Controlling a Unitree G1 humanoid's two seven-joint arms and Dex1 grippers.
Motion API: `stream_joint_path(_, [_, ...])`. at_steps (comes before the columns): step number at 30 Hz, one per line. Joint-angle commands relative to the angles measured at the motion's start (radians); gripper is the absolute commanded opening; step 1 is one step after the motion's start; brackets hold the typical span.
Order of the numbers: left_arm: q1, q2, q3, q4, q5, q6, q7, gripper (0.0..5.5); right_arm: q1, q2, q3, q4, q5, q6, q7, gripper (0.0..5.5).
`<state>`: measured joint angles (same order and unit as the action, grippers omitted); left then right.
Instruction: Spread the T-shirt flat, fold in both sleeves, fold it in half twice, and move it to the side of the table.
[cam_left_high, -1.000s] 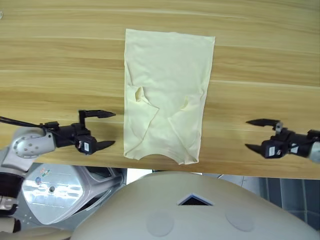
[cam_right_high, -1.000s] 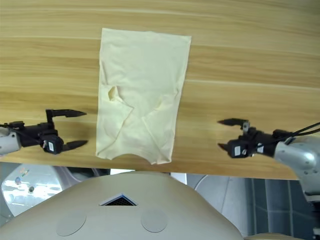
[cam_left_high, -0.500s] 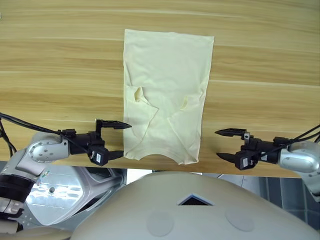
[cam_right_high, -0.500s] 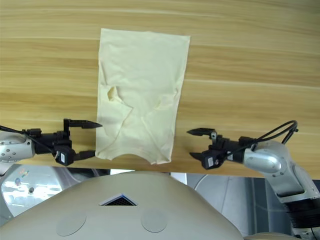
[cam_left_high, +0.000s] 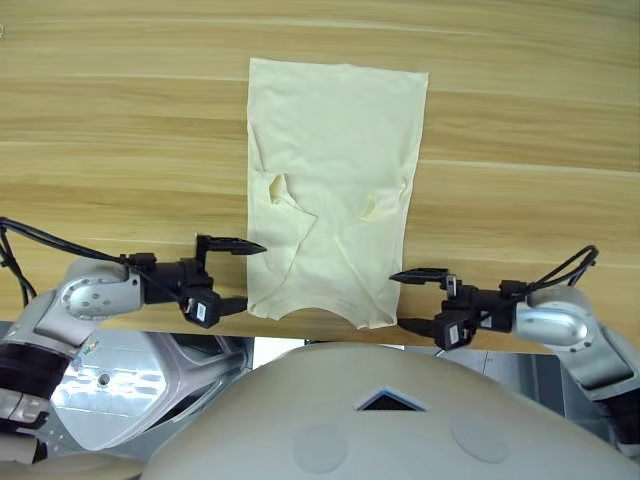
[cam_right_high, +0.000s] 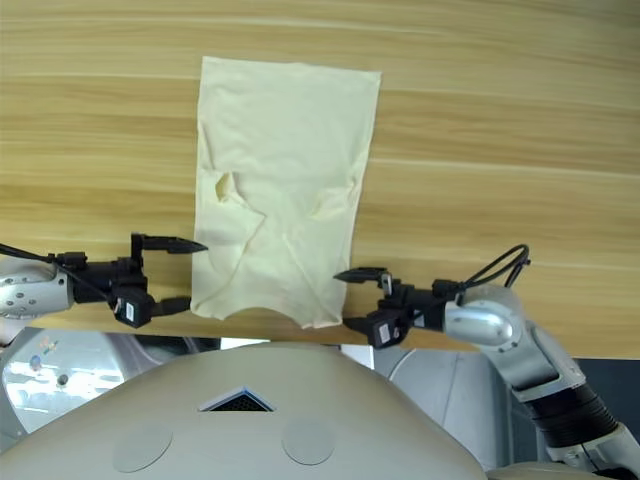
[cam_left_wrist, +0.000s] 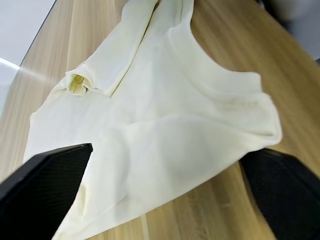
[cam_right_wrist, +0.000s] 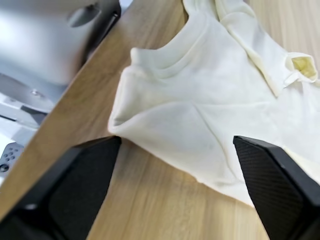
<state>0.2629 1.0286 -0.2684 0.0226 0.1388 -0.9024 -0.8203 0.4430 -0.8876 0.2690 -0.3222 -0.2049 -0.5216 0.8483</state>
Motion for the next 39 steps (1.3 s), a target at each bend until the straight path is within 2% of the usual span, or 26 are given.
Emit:
stream_joint_path(1, [0.005, 0.003, -0.022, 0.01, 0.065, 0.037, -0.016, 5.4, -0.007, -0.004, 0.017, 0.032, -0.047, 0.034, -0.001, 4.16])
stream_joint_path(3, [0.005, 0.005, -0.026, 0.007, 0.066, 0.035, -0.019, 5.06, -0.013, -0.005, 0.021, 0.034, -0.047, 0.034, -0.006, 4.2])
stream_joint_path(11, [0.008, 0.013, -0.041, 0.0, 0.066, 0.029, -0.021, 3.89, -0.016, -0.011, 0.021, 0.032, -0.05, 0.038, -0.018, 2.94])
stream_joint_path(19, [0.011, 0.013, -0.048, -0.01, 0.066, 0.037, -0.02, 2.42, -0.025, -0.008, 0.021, 0.032, -0.048, 0.04, -0.018, 1.34])
stream_joint_path(27, [-0.006, -0.002, -0.056, 0.006, 0.07, 0.033, -0.025, 1.22, -0.024, 0.0, 0.007, 0.034, -0.04, 0.054, -0.032, 0.03])
stream_joint_path(34, [-0.008, -0.002, -0.063, -0.007, 0.049, 0.032, -0.026, 0.07, -0.016, -0.017, -0.01, 0.018, -0.021, 0.05, -0.033, 0.0])
stream_joint_path(39, [0.009, 0.028, -0.056, -0.062, -0.06, 0.042, -0.045, 0.03, -0.002, -0.046, -0.061, -0.018, 0.039, 0.024, -0.026, 0.0])
